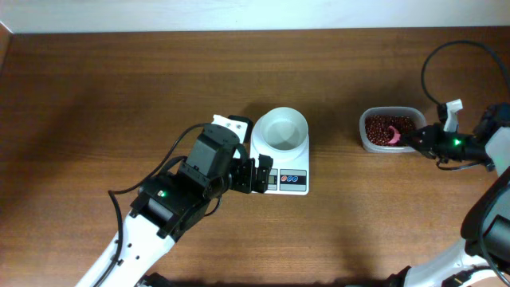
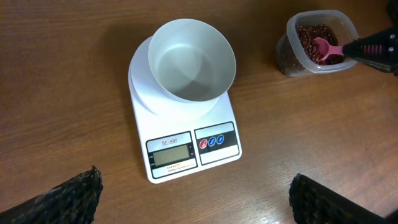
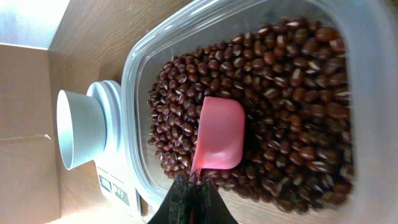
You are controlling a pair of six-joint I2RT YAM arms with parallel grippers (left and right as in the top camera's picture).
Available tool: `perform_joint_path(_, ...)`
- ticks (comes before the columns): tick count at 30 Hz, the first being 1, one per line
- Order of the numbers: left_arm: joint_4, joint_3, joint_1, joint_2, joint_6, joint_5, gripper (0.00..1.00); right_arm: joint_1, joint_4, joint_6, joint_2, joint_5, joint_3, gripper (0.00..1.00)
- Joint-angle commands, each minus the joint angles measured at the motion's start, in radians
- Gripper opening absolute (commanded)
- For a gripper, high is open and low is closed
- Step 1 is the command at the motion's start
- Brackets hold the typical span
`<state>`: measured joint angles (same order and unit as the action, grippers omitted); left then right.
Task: Scoop and weigh 50g on scale
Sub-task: 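Dip the scoop into the red beans with the right gripper, then lift the filled scoop out of the tub with the right gripper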
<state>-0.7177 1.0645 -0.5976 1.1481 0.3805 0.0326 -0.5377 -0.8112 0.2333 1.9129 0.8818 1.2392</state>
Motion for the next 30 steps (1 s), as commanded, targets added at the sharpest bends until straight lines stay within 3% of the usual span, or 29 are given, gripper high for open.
perform_joint_path(1, -0.001, 0.018, -0.004, -0.015, -0.019, -0.011, 0.99, 0.048, 0.019, -0.006, 0.009, 0.023, -0.028, 0.04)
perform_joint_path(10, -0.001, 0.018, -0.004, -0.015, -0.019, -0.011, 0.99, -0.004, 0.002, -0.014, 0.009, 0.037, -0.029, 0.04)
perform_joint_path(14, -0.001, 0.018, -0.004, -0.015, -0.019, -0.011, 0.99, -0.056, 0.005, 0.002, 0.009, 0.174, -0.029, 0.04)
perform_joint_path(18, -0.001, 0.018, -0.004, -0.015, -0.019, -0.011, 0.99, -0.098, 0.004, 0.017, 0.008, 0.144, -0.029, 0.04)
perform_joint_path(30, -0.001, 0.018, -0.004, -0.015, -0.019, -0.011, 0.99, -0.126, 0.005, 0.066, 0.008, 0.293, -0.029, 0.04)
